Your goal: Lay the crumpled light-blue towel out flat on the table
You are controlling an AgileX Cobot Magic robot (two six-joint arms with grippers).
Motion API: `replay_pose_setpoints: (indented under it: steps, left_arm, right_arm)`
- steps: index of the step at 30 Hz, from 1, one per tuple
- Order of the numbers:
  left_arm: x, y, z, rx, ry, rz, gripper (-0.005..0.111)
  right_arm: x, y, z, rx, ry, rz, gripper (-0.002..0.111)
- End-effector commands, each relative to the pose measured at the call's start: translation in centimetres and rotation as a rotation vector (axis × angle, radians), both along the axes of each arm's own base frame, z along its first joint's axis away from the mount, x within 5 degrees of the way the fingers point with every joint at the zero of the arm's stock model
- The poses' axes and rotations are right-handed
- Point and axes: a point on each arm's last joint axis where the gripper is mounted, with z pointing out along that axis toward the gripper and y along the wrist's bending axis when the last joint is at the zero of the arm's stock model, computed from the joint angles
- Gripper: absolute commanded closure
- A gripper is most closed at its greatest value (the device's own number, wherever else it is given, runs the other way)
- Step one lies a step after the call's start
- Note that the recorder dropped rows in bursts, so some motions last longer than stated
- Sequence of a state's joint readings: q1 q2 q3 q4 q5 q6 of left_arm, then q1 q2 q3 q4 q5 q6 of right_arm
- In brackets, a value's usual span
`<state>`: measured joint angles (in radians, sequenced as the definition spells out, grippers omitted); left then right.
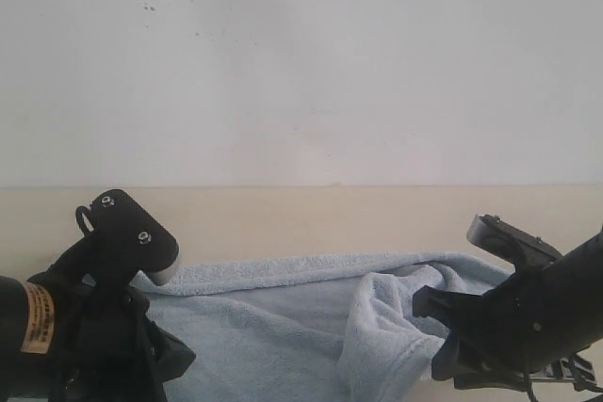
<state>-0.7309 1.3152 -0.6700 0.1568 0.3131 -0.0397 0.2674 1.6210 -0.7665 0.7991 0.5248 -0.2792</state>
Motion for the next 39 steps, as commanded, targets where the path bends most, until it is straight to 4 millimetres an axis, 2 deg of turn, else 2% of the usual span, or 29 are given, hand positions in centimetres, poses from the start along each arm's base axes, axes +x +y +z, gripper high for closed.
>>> replay_pose_setpoints:
  steps: [1,6,12,17,22,32,39]
  left_arm:
    - [0.0,0.0,-0.1,0.003,-0.003,-0.009,0.103]
    - [0.0,0.0,-0.1,0.003,-0.003,-0.009,0.103]
    - [0.0,0.0,-0.1,0.006,-0.006,-0.015,0.103]
    - [0.0,0.0,-0.1,0.011,-0.009,-0.022,0.103]
    - [0.0,0.0,-0.2,0.019,-0.008,-0.026,0.103]
    - [0.0,0.0,-0.2,0.018,-0.009,-0.027,0.103]
    - [0.0,0.0,-0.2,0.018,-0.009,-0.027,0.103]
  right_arm:
    - [-0.1,-0.1,0.0,-0.001,-0.006,0.000,0.085]
    - [-0.1,-0.1,0.0,-0.005,-0.012,0.012,0.085]
    - [0.0,-0.1,0.0,-0.011,-0.022,0.014,0.060]
    - [0.0,-0.1,-0.5,-0.014,0.003,0.009,0.065]
    - [0.4,0.0,-3.2,-0.041,0.081,0.013,0.065]
    - [1.3,-0.1,-3.1,-0.058,-0.007,-0.054,0.065]
    - [1.4,2.0,-3.2,-0.032,-0.033,-0.045,0.065]
